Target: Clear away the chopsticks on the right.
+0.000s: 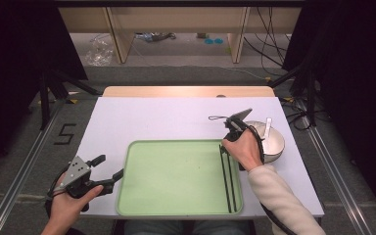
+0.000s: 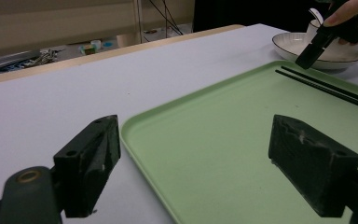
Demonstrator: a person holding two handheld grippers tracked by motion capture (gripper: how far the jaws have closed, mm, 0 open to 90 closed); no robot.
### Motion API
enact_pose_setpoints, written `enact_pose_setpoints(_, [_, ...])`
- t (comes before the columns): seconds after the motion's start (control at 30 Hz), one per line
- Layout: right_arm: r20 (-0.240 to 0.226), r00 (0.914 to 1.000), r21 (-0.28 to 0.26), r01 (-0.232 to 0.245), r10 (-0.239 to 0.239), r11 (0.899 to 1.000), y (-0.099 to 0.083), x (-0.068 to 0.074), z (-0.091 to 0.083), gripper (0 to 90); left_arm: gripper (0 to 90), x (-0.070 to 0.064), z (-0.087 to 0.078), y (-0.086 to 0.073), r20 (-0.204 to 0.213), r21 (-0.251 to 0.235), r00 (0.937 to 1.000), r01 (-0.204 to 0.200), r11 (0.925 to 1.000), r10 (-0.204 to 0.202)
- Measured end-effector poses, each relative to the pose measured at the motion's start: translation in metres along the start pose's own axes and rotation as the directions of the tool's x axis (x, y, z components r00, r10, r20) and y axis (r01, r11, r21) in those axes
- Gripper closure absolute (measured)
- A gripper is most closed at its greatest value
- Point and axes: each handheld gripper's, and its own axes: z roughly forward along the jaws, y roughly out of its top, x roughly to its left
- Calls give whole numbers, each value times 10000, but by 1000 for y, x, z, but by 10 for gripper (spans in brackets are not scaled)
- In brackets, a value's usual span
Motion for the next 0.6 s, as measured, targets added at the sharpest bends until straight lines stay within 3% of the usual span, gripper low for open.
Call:
enact_pose_setpoints(0.07, [70, 9965, -553, 835, -833, 9950, -2, -2, -1, 772, 168, 0, 0, 0, -12, 2, 10000, -24, 10000, 24])
enact_pose_setpoints(0.1, [33, 9959, -681, 909, -909, 9935, -3, -1, -3, 766, 168, 0, 0, 0, -15, 2, 10000, 18, 10000, -18])
enact_pose_setpoints(0.13, [-73, 9913, -892, 1306, -1317, 9874, -5, -2, -5, 763, 168, 0, 0, 0, -17, 3, 10000, -3, 10000, 3])
enact_pose_setpoints(0.2, [-309, 9788, -1481, 1959, -2026, 9694, -12, -3, -12, 721, 167, 0, 0, 0, -9, -1, 10000, -11, 10000, 11])
enact_pose_setpoints(0.27, [-197, 9510, -2110, 2977, -3085, 9311, -18, -5, -16, 682, 167, 0, 0, 0, -23, 11, 10000, -16, 10000, 16])
enact_pose_setpoints(0.3, [-210, 9125, -2918, 3852, -4085, 8755, -23, -12, -19, 678, 167, 0, 0, 0, -32, 16, 10000, -12, 10000, 12])
enact_pose_setpoints(0.33, [-433, 9037, -3188, 3915, -4259, 8632, -27, -13, -22, 669, 166, 0, 0, 0, -41, 16, 10000, -52, 10000, 52])
enact_pose_setpoints(0.37, [-482, 8890, -3512, 4118, -4554, 8409, -32, -17, -27, 651, 166, -1, 0, 0, -43, 24, 10000, -71, 10000, 71])
enact_pose_setpoints(0.4, [-631, 8668, -4139, 4284, -4947, 8032, -39, -20, -31, 617, 166, -1, 0, 0, -50, 32, 10000, -70, 10000, 70])
enact_pose_setpoints(0.47, [-601, 8466, -4759, 4413, -5288, 7608, -50, -25, -38, 566, 165, -1, 0, 0, -74, 33, 9999, -88, 10000, 88])
enact_pose_setpoints(0.5, [-508, 8284, -5196, 4551, -5579, 7231, -56, -28, -40, 521, 165, 0, 0, 1, -83, 27, 9999, -123, 9999, 123])
enact_pose_setpoints(0.57, [-270, 8116, -5805, 4626, -5837, 6701, -68, -34, -46, 480, 163, 0, 0, 1, -97, 12, 9998, -189, 9998, 190])
enact_pose_setpoints(0.6, [12, 8071, -6067, 4699, -5904, 6412, -77, -38, -49, 459, 163, 0, 0, 1, -104, 14, 9998, -168, 9999, 168])
